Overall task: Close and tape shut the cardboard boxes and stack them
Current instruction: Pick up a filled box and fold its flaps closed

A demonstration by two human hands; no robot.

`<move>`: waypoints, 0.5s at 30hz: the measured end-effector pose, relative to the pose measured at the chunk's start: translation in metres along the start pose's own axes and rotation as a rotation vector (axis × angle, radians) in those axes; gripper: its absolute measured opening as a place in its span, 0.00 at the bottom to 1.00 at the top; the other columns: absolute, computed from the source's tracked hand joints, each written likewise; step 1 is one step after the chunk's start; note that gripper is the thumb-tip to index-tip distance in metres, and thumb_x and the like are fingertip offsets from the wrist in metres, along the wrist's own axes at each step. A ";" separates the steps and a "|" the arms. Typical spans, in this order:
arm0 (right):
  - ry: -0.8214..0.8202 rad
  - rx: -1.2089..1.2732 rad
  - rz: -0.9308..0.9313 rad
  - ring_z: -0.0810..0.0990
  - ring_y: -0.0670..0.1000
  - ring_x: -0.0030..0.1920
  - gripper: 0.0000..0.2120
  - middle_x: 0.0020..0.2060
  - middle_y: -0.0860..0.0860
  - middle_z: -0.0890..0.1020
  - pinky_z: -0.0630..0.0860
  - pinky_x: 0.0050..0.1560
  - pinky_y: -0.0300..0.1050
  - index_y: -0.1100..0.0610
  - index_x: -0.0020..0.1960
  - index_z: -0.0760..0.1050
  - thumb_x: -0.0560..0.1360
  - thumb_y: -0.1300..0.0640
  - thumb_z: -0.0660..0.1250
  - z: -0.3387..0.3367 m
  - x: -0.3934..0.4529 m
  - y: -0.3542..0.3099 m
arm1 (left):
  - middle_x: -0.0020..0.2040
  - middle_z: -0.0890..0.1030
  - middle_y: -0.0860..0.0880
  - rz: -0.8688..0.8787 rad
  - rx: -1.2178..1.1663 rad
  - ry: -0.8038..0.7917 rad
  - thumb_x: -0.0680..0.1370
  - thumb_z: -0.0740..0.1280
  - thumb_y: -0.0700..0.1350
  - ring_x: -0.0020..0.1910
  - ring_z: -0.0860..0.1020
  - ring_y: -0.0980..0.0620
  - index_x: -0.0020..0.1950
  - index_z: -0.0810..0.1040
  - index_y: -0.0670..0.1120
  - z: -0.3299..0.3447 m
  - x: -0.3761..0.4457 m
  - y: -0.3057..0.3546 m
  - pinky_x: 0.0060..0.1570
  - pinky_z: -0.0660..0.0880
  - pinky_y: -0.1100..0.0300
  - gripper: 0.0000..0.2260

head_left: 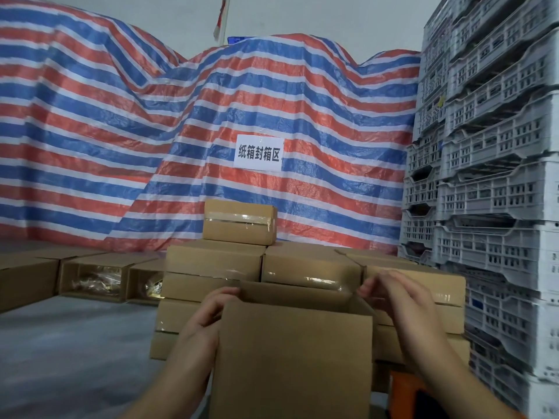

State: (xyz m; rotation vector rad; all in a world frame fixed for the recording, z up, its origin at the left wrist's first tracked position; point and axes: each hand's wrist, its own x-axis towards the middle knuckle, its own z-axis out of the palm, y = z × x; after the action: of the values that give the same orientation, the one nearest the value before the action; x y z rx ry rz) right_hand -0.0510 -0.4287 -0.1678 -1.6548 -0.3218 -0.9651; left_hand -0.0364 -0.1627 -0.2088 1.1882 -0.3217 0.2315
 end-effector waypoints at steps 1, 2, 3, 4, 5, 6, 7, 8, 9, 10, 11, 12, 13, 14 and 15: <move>0.042 0.021 -0.009 0.82 0.58 0.46 0.20 0.38 0.55 0.85 0.76 0.57 0.62 0.52 0.38 0.84 0.82 0.61 0.59 -0.002 -0.006 0.008 | 0.57 0.81 0.44 0.000 -0.018 -0.004 0.75 0.64 0.30 0.43 0.82 0.46 0.45 0.84 0.42 0.000 0.000 -0.001 0.33 0.78 0.56 0.11; 0.063 0.012 -0.025 0.82 0.54 0.47 0.19 0.40 0.54 0.85 0.77 0.55 0.58 0.50 0.40 0.84 0.83 0.60 0.59 -0.002 -0.013 0.013 | 0.56 0.83 0.46 -0.002 -0.028 -0.008 0.76 0.63 0.29 0.41 0.83 0.47 0.45 0.84 0.43 0.001 0.001 -0.001 0.31 0.78 0.58 0.13; 0.060 -0.007 -0.039 0.83 0.50 0.47 0.18 0.42 0.51 0.85 0.76 0.53 0.52 0.47 0.42 0.84 0.83 0.57 0.59 -0.001 -0.020 0.018 | 0.54 0.84 0.49 -0.008 -0.026 -0.023 0.76 0.63 0.29 0.42 0.84 0.47 0.44 0.86 0.45 0.001 0.003 -0.001 0.32 0.79 0.58 0.15; 0.036 -0.022 -0.045 0.83 0.47 0.47 0.18 0.43 0.50 0.86 0.76 0.50 0.46 0.44 0.44 0.84 0.83 0.55 0.59 0.000 -0.026 0.021 | 0.53 0.84 0.50 -0.012 -0.010 -0.046 0.76 0.62 0.31 0.45 0.84 0.47 0.45 0.87 0.47 0.000 0.005 -0.002 0.35 0.79 0.57 0.16; -0.001 -0.026 -0.044 0.83 0.44 0.46 0.18 0.43 0.48 0.86 0.76 0.47 0.39 0.43 0.45 0.84 0.83 0.55 0.58 0.002 -0.031 0.022 | 0.53 0.85 0.50 -0.015 0.017 -0.069 0.77 0.62 0.33 0.48 0.83 0.46 0.46 0.87 0.50 0.000 0.005 -0.002 0.39 0.79 0.56 0.17; -0.034 -0.020 -0.036 0.83 0.41 0.45 0.20 0.43 0.45 0.86 0.75 0.44 0.32 0.41 0.45 0.84 0.83 0.56 0.57 0.004 -0.035 0.022 | 0.51 0.85 0.49 -0.018 0.045 -0.088 0.77 0.63 0.37 0.49 0.83 0.47 0.47 0.87 0.53 -0.001 0.005 -0.003 0.41 0.78 0.54 0.16; -0.060 0.000 -0.027 0.82 0.38 0.45 0.20 0.43 0.42 0.86 0.75 0.41 0.27 0.39 0.46 0.83 0.83 0.55 0.56 0.005 -0.038 0.020 | 0.50 0.85 0.49 -0.023 0.067 -0.106 0.75 0.64 0.41 0.47 0.83 0.48 0.48 0.87 0.56 -0.001 0.005 -0.003 0.42 0.77 0.54 0.14; -0.082 0.016 -0.033 0.82 0.36 0.47 0.18 0.44 0.39 0.85 0.73 0.41 0.24 0.37 0.46 0.83 0.83 0.53 0.57 0.006 -0.040 0.018 | 0.48 0.86 0.49 -0.027 0.083 -0.127 0.72 0.65 0.45 0.45 0.84 0.50 0.48 0.86 0.58 -0.002 0.004 -0.003 0.41 0.76 0.55 0.13; -0.106 0.014 -0.055 0.81 0.34 0.49 0.16 0.46 0.37 0.85 0.72 0.42 0.22 0.36 0.48 0.83 0.81 0.50 0.58 0.007 -0.042 0.016 | 0.47 0.86 0.48 -0.033 0.089 -0.146 0.69 0.65 0.48 0.43 0.84 0.51 0.49 0.86 0.60 -0.002 0.003 -0.003 0.40 0.76 0.56 0.14; -0.142 -0.002 -0.078 0.80 0.34 0.52 0.15 0.49 0.36 0.84 0.71 0.44 0.21 0.35 0.50 0.83 0.78 0.46 0.57 0.007 -0.045 0.015 | 0.46 0.86 0.49 -0.037 0.088 -0.159 0.67 0.65 0.49 0.41 0.84 0.51 0.48 0.86 0.60 -0.002 0.003 -0.003 0.39 0.76 0.56 0.14; -0.193 -0.009 -0.086 0.79 0.34 0.53 0.15 0.51 0.36 0.83 0.70 0.45 0.22 0.34 0.51 0.82 0.76 0.43 0.57 0.009 -0.047 0.013 | 0.46 0.86 0.49 -0.037 0.083 -0.167 0.66 0.65 0.49 0.41 0.84 0.51 0.48 0.86 0.60 -0.003 0.003 -0.003 0.39 0.76 0.56 0.15; -0.248 -0.013 -0.080 0.80 0.35 0.53 0.16 0.51 0.36 0.83 0.71 0.46 0.22 0.33 0.52 0.82 0.75 0.39 0.56 0.010 -0.050 0.012 | 0.46 0.86 0.49 -0.033 0.079 -0.171 0.66 0.65 0.49 0.41 0.84 0.51 0.48 0.86 0.60 -0.003 0.003 -0.004 0.40 0.76 0.55 0.15; -0.301 -0.033 -0.074 0.80 0.36 0.52 0.17 0.51 0.36 0.83 0.71 0.46 0.23 0.31 0.52 0.81 0.73 0.36 0.55 0.012 -0.052 0.012 | 0.46 0.86 0.49 -0.028 0.074 -0.175 0.66 0.65 0.49 0.41 0.84 0.51 0.48 0.86 0.60 -0.003 0.003 -0.004 0.40 0.76 0.54 0.15; -0.334 -0.056 -0.069 0.80 0.35 0.51 0.16 0.50 0.34 0.83 0.71 0.45 0.22 0.28 0.51 0.80 0.72 0.35 0.55 0.014 -0.054 0.012 | 0.46 0.86 0.49 -0.022 0.068 -0.178 0.66 0.65 0.49 0.41 0.84 0.51 0.48 0.86 0.61 -0.002 0.002 -0.004 0.40 0.76 0.54 0.15; -0.350 -0.070 -0.063 0.80 0.33 0.50 0.14 0.49 0.31 0.82 0.70 0.44 0.22 0.24 0.50 0.78 0.72 0.34 0.55 0.015 -0.055 0.012 | 0.45 0.86 0.49 -0.014 0.064 -0.180 0.66 0.65 0.49 0.40 0.84 0.52 0.48 0.85 0.61 -0.002 0.002 -0.004 0.39 0.76 0.55 0.15</move>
State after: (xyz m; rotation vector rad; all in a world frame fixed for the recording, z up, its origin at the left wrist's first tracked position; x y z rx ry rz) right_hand -0.0710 -0.4041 -0.2170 -1.8879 -0.5836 -0.7358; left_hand -0.0331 -0.1625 -0.2125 1.2771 -0.4659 0.1234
